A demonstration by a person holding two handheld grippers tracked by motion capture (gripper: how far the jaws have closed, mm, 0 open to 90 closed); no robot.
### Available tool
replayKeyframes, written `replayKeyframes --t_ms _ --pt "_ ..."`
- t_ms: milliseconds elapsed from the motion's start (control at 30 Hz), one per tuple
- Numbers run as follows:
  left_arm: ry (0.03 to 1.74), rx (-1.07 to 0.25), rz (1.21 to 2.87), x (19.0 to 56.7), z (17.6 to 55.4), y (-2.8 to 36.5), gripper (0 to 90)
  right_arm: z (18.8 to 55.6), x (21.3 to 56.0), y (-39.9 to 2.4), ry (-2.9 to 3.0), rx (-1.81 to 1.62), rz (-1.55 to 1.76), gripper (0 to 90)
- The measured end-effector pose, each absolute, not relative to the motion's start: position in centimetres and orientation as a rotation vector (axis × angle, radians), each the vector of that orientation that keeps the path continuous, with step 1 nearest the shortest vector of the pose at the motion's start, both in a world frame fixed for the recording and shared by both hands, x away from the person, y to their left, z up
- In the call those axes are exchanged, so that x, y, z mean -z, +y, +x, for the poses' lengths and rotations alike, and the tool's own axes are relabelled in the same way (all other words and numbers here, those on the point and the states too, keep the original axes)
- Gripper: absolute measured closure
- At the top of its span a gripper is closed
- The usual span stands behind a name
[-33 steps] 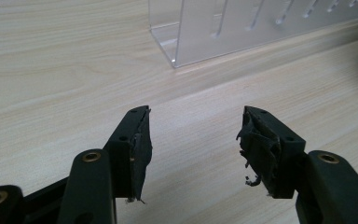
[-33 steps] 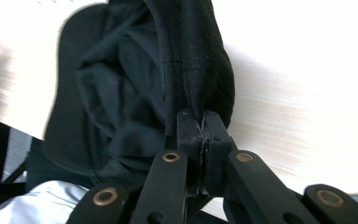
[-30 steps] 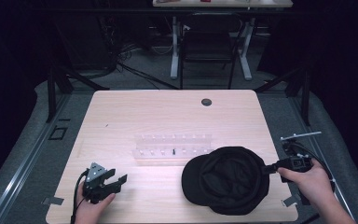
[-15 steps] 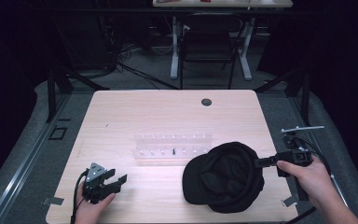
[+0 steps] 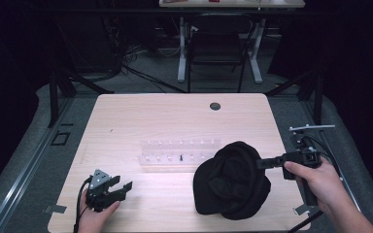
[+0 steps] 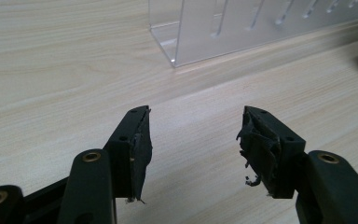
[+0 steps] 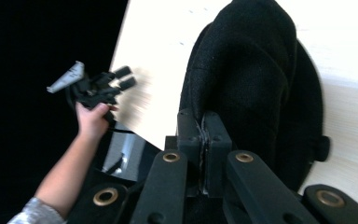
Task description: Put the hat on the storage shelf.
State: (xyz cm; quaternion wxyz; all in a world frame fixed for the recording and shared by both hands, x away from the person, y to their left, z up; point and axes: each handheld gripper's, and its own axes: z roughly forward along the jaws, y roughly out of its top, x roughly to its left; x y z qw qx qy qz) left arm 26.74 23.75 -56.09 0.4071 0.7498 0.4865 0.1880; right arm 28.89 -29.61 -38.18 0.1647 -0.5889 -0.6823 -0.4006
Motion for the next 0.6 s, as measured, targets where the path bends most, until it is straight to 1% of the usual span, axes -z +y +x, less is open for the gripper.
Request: replayKeyframes --t_ms 267,600 --pt "1.226 -0.475 1.89 56.0 26.7 23.8 43.3 28.8 37.3 -29.1 -1.931 1.206 -1.636 88.5" --pt "1.224 -0.475 1.89 56.0 26.7 23.8 43.3 28.6 35.0 -28.6 -1.951 1.274 -1.599 88.6"
